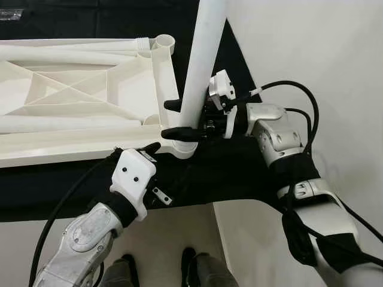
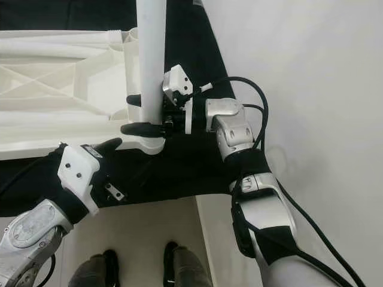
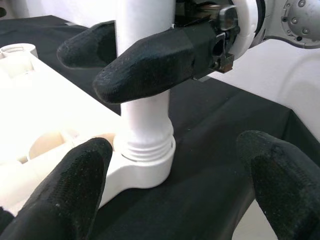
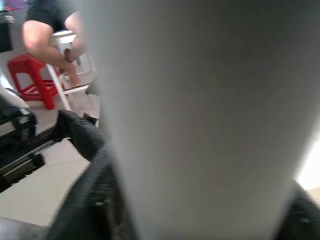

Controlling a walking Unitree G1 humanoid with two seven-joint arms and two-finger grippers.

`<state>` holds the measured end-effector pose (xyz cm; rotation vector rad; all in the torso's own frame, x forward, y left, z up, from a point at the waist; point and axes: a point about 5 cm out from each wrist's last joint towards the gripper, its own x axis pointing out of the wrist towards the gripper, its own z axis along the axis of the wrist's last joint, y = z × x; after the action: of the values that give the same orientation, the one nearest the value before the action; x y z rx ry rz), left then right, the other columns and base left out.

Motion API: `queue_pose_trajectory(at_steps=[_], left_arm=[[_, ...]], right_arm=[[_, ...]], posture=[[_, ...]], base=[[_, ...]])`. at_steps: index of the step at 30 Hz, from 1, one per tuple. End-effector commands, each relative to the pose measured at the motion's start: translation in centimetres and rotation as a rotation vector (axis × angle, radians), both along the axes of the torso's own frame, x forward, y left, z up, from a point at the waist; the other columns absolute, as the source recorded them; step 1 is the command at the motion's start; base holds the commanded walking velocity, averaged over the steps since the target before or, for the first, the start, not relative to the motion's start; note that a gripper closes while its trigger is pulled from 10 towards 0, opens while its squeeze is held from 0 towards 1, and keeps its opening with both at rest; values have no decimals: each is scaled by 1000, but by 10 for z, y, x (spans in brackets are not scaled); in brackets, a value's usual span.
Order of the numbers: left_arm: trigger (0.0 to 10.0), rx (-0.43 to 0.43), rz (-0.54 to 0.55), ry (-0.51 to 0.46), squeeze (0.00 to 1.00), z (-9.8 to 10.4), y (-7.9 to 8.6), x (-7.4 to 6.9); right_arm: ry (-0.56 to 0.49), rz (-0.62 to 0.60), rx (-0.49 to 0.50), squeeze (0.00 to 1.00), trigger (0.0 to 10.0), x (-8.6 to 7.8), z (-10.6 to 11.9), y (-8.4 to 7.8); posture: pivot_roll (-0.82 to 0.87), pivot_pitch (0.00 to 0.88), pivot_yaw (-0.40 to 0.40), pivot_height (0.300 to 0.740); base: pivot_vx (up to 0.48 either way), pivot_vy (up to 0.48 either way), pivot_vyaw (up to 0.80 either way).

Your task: Building children table

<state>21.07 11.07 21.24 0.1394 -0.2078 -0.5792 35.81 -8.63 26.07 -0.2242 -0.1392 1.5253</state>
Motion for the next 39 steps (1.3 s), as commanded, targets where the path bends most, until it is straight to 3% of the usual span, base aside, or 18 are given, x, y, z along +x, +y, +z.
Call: queue_pose_trajectory(at_steps=[1, 7, 11, 12, 13, 14, 15, 20, 21, 23, 24, 28, 29, 30, 31, 37, 38, 39], left_arm=[[10000, -1, -10, 13, 0, -2, -1, -3], [10000, -4, -15, 16, 0, -2, -2, -3], [10000, -5, -19, 20, 0, -3, -2, -4], [10000, -2, -24, 26, 0, -4, -1, -5], [10000, -2, -24, 26, 0, -4, -1, -5], [10000, 0, -27, 31, 0, -4, 0, -5], [10000, 1, -33, 34, 0, -4, 0, -5], [10000, -1, -39, 37, 0, -4, -1, -5], [10000, -5, -43, 38, 0, -4, -2, -5], [10000, -7, -49, 37, 0, -4, -4, -5], [10000, -6, -43, 34, 0, -3, -3, -5], [10000, -6, -33, 29, 0, -2, -1, -4], [10000, -8, -34, 27, 0, -2, -2, -4], [10000, -8, -34, 27, 0, -2, -2, -4], [10000, -9, -37, 26, 0, -2, -3, -4], [10000, -12, -40, 25, 0, -2, -4, -4], [10000, -11, -35, 20, 0, -1, -3, -3], [10000, -11, -34, 19, 0, -1, -4, -3]], right_arm=[[1, 56, -5, 0, 0, -3, -2, 3], [-16, -27, 35, 0, 0, -1, -4, -9], [-42, -247, 112, 0, 0, 5, -10, -21], [-22, -613, 196, 0, 0, 8, -32, -20], [-22, -613, 196, 0, 0, 8, -32, -20], [-6, -892, 249, 0, 0, 6, -47, -24], [52, -1004, 241, 0, 0, -11, -71, -17], [64, -1015, 217, 0, 0, -26, -82, -7], [71, -937, 202, 0, 0, -31, -84, 4], [53, -876, 197, 0, 0, -21, -75, 8], [52, -862, 216, 0, 10000, -14, -66, 7], [39, -842, 238, 0, 10000, -11, -53, 7], [31, -781, 232, 278, 10000, -11, -46, 7], [31, -781, 232, 278, 10000, -11, -46, 7], [13, -719, 225, 1000, 10000, -8, -38, 4], [-40, -557, 188, 1000, 10000, -1, -19, -8], [-62, -459, 147, 0, 10000, 4, -10, -12], [-66, -396, 121, 0, 10000, 5, -7, -13]], posture=[[88, 251, -149, 740], [77, 265, -143, 740], [70, 268, -144, 740], [50, 279, -124, 740], [50, 279, -124, 740], [48, 280, -122, 740], [48, 283, -118, 740], [50, 288, -108, 740], [30, 274, -103, 740], [48, 279, -119, 740], [51, 280, -119, 740], [51, 276, -121, 740], [53, 275, -125, 740], [53, 275, -125, 740], [55, 275, -126, 740], [66, 273, -132, 740], [69, 267, -137, 740], [73, 266, -142, 740]], base=[[0, 0, 0], [0, 0, 0], [0, 0, 0], [0, 0, 0], [0, 0, 0], [0, 0, 0], [0, 0, 0], [0, 0, 0], [0, 0, 0], [0, 0, 0], [0, 0, 0], [0, 0, 0], [0, 0, 0], [0, 0, 0], [0, 0, 0], [0, 0, 0], [0, 0, 0], [0, 0, 0]])
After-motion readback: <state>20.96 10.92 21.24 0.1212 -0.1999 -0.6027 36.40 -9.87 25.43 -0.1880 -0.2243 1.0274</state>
